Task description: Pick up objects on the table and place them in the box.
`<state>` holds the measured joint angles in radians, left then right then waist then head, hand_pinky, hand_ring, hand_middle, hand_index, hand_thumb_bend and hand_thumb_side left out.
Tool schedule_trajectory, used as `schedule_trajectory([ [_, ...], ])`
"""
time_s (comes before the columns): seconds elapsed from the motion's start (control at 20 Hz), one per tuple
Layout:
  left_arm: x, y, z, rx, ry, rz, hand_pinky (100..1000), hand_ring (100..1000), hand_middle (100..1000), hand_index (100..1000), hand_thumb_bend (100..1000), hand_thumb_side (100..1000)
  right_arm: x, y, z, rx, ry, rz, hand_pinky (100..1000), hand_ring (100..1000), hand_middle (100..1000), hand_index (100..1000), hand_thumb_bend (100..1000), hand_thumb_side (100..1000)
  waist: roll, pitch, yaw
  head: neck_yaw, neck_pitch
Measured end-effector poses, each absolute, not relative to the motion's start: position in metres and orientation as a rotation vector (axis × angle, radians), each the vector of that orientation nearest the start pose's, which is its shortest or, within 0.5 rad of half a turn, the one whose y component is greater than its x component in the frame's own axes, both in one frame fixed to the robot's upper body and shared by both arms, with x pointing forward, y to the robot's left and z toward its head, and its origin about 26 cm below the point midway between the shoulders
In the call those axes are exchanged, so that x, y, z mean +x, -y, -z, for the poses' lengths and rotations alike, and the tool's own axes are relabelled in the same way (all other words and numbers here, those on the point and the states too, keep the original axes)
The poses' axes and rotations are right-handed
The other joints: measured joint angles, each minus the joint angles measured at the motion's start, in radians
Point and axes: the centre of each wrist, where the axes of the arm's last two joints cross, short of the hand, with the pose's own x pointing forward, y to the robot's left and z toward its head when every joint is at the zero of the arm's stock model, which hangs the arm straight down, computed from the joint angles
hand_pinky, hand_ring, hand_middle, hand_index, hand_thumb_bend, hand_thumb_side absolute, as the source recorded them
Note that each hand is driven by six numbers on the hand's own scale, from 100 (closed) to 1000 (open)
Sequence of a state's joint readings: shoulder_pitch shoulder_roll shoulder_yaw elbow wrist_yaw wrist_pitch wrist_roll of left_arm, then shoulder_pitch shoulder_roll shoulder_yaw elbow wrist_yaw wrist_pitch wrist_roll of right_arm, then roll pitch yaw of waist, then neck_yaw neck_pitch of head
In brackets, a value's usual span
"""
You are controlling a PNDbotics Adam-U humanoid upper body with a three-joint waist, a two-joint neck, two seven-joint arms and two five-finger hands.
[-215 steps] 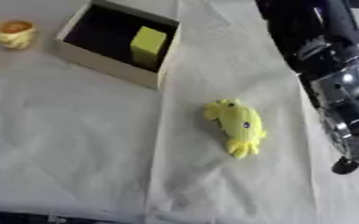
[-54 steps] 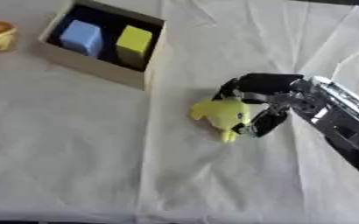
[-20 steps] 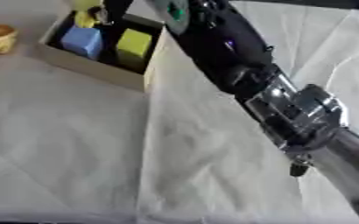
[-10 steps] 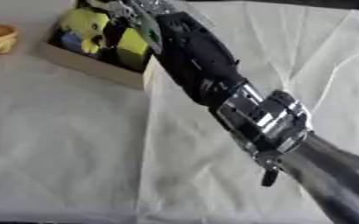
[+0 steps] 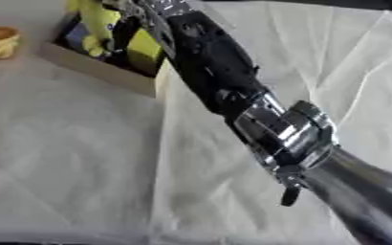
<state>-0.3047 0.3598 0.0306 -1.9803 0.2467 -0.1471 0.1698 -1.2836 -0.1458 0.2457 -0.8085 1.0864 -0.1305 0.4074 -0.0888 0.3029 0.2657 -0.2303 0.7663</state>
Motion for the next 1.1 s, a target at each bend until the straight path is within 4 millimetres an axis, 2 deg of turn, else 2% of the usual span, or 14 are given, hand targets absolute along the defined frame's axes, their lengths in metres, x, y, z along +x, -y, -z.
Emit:
schedule_trajectory([
  [0.1, 0.302, -0.273, -0.203, -0.003, 2.411, 0.05, 782, 858, 748, 832, 100, 656, 0.487, 0.091, -0.281, -0.92, 1.584, -1.751, 860, 934, 876, 990, 386, 269, 0.0, 0.0, -0.002, 0.002, 0.0],
  [0.2, 0.302, -0.273, -0.202, -0.003, 2.409, 0.051, 782, 858, 748, 832, 100, 657, 0.485, 0.094, -0.288, -0.913, 1.587, -1.746, 858, 931, 873, 989, 371, 265, 0.0, 0.0, -0.006, 0.003, 0.0],
  [0.35, 0.302, -0.273, -0.202, -0.004, 2.405, 0.053, 782, 858, 748, 832, 100, 656, 0.482, 0.098, -0.298, -0.906, 1.613, -1.719, 854, 923, 867, 986, 329, 223, 0.0, 0.0, -0.007, 0.005, 0.0],
  [0.6, 0.302, -0.273, -0.202, -0.004, 2.404, 0.053, 782, 858, 748, 831, 100, 654, 0.474, 0.111, -0.319, -0.925, 1.69, -1.642, 847, 911, 864, 983, 311, 158, 0.0, 0.0, -0.015, 0.014, 0.0],
  [0.65, 0.302, -0.273, -0.202, -0.003, 2.404, 0.052, 782, 858, 748, 832, 100, 654, 0.471, 0.113, -0.324, -0.931, 1.704, -1.629, 850, 915, 871, 985, 350, 100, 0.0, 0.0, -0.018, 0.017, 0.0],
  [0.75, 0.302, -0.273, -0.202, -0.002, 2.403, 0.051, 782, 859, 748, 832, 100, 654, 0.468, 0.118, -0.331, -0.945, 1.706, -1.612, 850, 917, 872, 986, 380, 100, 0.0, 0.0, -0.021, 0.022, 0.0],
  [0.9, 0.302, -0.273, -0.201, -0.003, 2.402, 0.051, 782, 859, 748, 832, 100, 655, 0.469, 0.119, -0.33, -0.951, 1.67, -1.602, 850, 915, 864, 986, 393, 100, 0.0, 0.0, -0.022, 0.025, 0.0],
  [1.1, 0.302, -0.272, -0.201, -0.009, 2.401, 0.045, 782, 859, 748, 831, 100, 654, 0.477, 0.116, -0.314, -0.953, 1.602, -1.594, 853, 914, 843, 983, 392, 100, 0.0, 0.0, -0.017, 0.021, 0.0],
])
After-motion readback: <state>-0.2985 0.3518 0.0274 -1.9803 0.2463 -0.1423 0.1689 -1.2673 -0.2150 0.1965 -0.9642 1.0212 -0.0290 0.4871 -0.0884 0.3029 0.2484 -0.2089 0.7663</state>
